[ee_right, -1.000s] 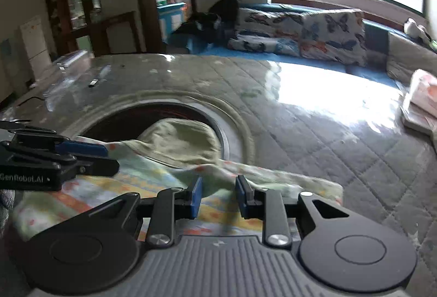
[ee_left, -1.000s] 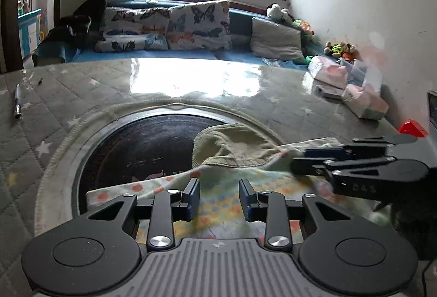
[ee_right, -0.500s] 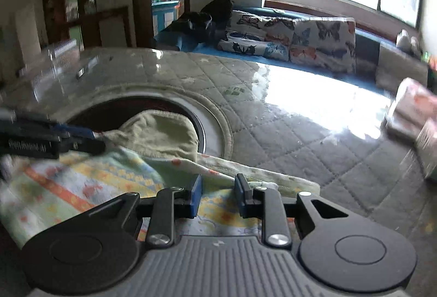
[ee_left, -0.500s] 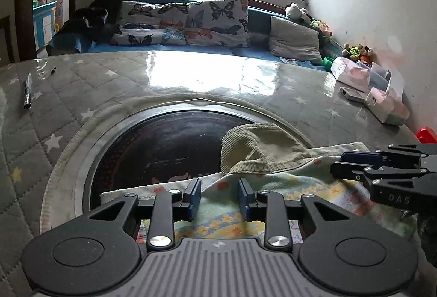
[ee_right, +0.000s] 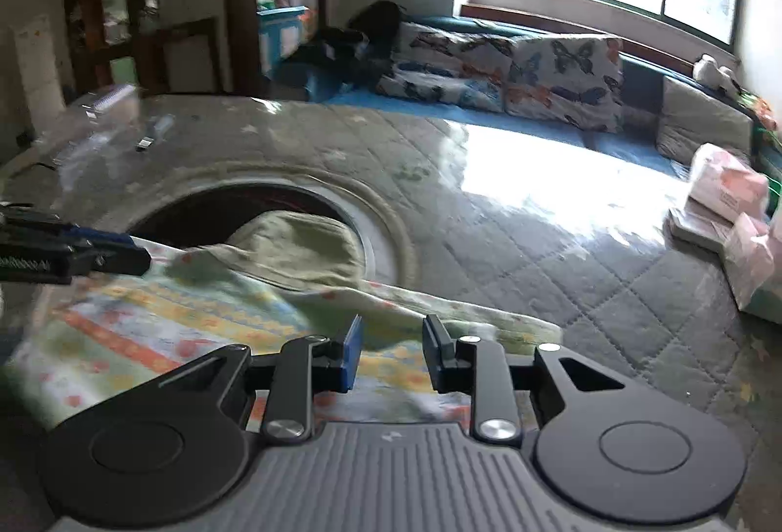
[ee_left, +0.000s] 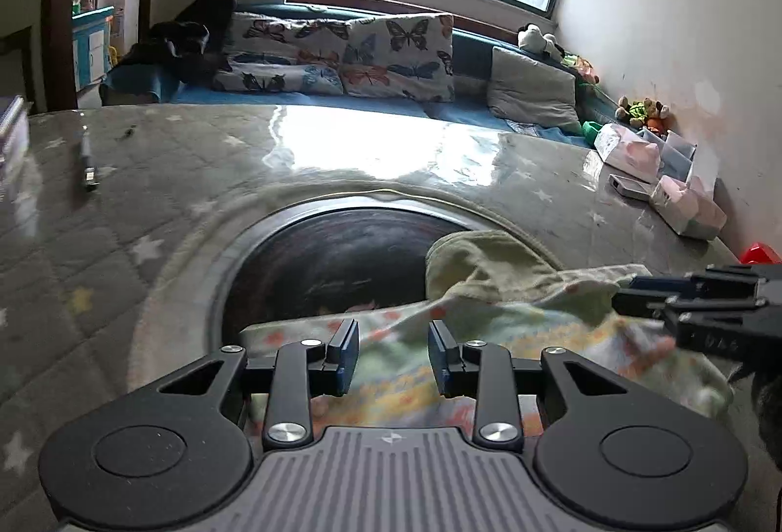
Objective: Fold clothes
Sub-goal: 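Tuck the folded edge with the left tool and withdraw both tools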
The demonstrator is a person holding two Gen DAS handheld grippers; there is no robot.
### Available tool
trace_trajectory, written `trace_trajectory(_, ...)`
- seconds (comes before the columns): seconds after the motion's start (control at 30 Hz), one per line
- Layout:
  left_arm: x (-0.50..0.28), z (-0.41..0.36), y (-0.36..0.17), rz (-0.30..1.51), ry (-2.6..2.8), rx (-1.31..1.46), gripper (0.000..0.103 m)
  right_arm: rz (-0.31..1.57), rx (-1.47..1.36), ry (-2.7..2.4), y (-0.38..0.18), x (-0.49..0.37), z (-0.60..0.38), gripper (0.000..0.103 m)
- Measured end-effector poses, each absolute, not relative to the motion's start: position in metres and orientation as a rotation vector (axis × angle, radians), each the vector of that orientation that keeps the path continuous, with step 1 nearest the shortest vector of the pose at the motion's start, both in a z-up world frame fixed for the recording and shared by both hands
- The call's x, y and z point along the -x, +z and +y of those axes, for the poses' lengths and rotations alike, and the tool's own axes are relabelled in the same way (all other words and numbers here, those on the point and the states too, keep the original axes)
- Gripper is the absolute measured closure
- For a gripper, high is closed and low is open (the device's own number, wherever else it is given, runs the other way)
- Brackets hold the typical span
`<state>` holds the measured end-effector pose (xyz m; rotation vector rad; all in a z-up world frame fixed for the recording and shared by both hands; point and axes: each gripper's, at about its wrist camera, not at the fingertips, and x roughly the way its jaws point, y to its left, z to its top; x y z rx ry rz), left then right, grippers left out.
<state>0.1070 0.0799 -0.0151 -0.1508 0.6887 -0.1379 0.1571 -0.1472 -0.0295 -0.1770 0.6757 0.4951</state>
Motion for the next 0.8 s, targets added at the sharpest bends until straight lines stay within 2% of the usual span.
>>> trace_trajectory(0.07, -0.093, 0.084, -0.014, 0.689, -0.136, 0.146, 0.068, 0.676, 0.183, 0.562, -0.024, -0.144, -0.141, 0.065)
trace_trajectory(0.2, -0.067, 0.090, -0.012, 0.687, -0.131, 0.145, 0.061, 0.678, 0.223, 0.680, -0.022, -0.116, -0.124, 0.064)
trace_trajectory(0.33, -0.043, 0.088, -0.012, 0.681, -0.133, 0.126, 0.051, 0.672, 0.251, 0.760, -0.024, -0.091, -0.107, 0.057)
trace_trajectory(0.57, -0.028, 0.086, -0.028, 0.711, -0.113, 0.105, 0.044, 0.662, 0.319, 0.767, -0.036, -0.069, -0.090, 0.056)
trace_trajectory(0.67, -0.024, 0.092, -0.026, 0.702, -0.098, 0.120, 0.034, 0.639, 0.336, 0.770, -0.027, -0.064, -0.088, 0.056)
trace_trajectory(0.8, -0.020, 0.104, -0.022, 0.683, -0.063, 0.138, 0.034, 0.610, 0.366, 0.818, -0.019, -0.054, -0.076, 0.056)
